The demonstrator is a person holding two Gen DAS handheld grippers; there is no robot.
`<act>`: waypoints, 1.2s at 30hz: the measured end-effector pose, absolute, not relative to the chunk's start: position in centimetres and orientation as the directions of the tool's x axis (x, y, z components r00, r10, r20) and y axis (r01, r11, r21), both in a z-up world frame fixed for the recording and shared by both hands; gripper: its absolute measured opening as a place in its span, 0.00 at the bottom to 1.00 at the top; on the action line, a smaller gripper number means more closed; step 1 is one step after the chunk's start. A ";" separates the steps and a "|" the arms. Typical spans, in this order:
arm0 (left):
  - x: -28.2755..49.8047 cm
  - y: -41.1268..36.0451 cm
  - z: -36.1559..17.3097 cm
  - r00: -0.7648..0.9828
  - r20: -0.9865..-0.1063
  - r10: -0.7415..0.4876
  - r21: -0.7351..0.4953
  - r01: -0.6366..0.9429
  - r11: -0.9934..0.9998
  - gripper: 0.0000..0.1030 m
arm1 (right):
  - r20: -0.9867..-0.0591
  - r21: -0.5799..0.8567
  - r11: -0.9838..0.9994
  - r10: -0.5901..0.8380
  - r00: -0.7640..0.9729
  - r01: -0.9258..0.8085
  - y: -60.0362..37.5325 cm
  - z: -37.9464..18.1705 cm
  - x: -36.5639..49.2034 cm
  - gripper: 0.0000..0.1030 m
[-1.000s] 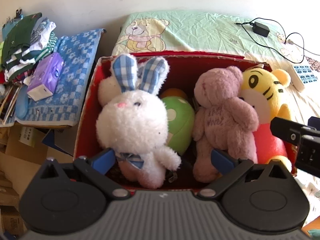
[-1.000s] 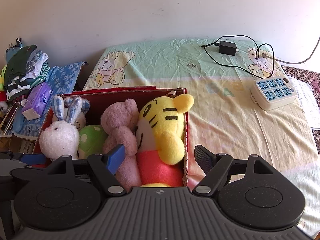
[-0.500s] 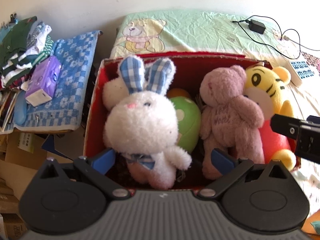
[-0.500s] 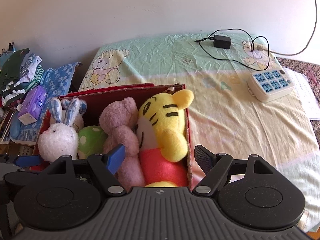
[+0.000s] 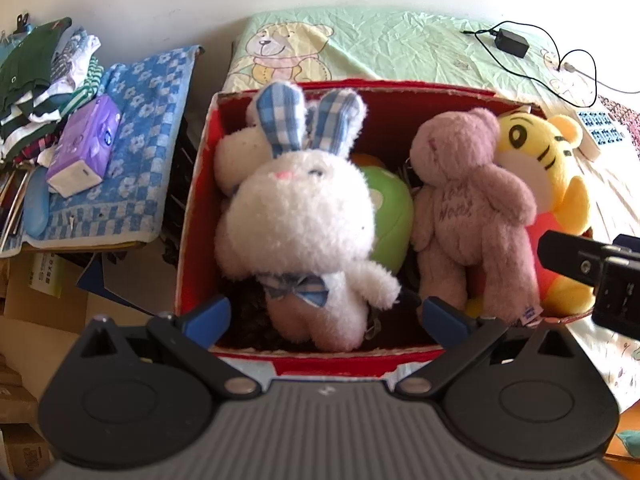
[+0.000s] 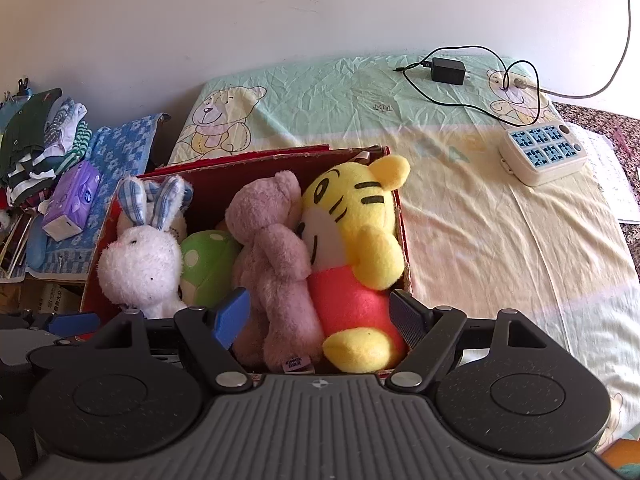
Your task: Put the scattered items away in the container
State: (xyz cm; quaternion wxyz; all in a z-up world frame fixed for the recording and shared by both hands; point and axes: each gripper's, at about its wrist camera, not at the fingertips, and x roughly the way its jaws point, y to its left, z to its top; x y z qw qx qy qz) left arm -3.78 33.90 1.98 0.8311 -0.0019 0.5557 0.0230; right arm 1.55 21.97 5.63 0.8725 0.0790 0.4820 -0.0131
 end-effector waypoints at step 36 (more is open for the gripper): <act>-3.4 34.2 2.2 0.459 -0.880 0.119 0.102 -0.061 0.993 0.99 | -0.842 0.111 0.989 0.044 0.538 0.094 23.3 5.2 2.2 0.76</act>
